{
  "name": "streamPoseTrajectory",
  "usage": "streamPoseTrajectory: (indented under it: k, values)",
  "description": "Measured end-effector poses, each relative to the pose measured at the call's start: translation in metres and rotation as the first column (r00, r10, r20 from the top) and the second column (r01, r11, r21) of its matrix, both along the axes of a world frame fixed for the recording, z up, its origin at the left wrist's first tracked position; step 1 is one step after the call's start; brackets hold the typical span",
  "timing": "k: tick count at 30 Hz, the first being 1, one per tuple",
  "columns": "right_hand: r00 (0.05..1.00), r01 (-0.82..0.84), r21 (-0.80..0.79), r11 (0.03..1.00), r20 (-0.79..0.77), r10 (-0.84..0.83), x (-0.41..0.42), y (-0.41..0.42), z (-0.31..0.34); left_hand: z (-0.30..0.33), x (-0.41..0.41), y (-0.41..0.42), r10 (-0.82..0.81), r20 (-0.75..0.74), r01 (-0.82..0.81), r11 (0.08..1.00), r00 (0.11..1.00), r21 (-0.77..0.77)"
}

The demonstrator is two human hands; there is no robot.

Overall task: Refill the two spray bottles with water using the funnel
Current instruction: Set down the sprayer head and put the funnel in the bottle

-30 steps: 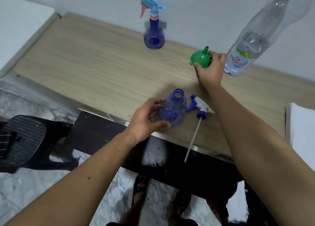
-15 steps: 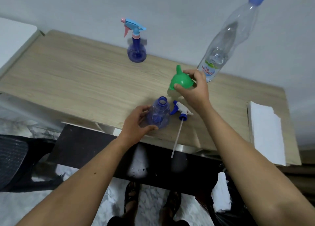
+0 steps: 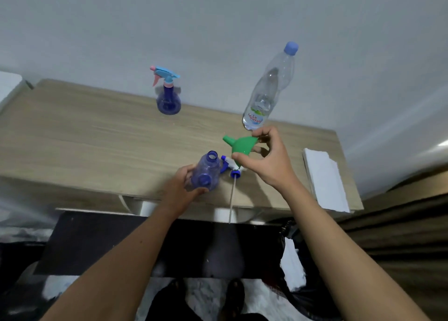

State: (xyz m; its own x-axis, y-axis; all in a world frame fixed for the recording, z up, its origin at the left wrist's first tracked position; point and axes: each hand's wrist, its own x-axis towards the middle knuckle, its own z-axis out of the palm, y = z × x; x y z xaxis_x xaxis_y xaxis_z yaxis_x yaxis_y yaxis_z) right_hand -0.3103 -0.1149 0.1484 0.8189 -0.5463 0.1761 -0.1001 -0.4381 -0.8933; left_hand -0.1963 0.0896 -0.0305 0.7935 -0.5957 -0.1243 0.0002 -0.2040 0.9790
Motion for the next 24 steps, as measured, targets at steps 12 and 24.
streamPoseTrajectory:
  k: [12, 24]
  values:
    - [0.998, 0.053, -0.088, 0.995, 0.025, -0.051, -0.001, 0.020, 0.002, 0.002, 0.002, 0.003, 0.021, -0.072, -0.024, 0.998, 0.997, -0.049]
    - [1.000, 0.003, -0.210, 0.978, 0.018, 0.001, 0.020, 0.036, 0.011, -0.010, 0.006, 0.004, 0.019, 0.099, -0.016, 0.999, 0.995, -0.029]
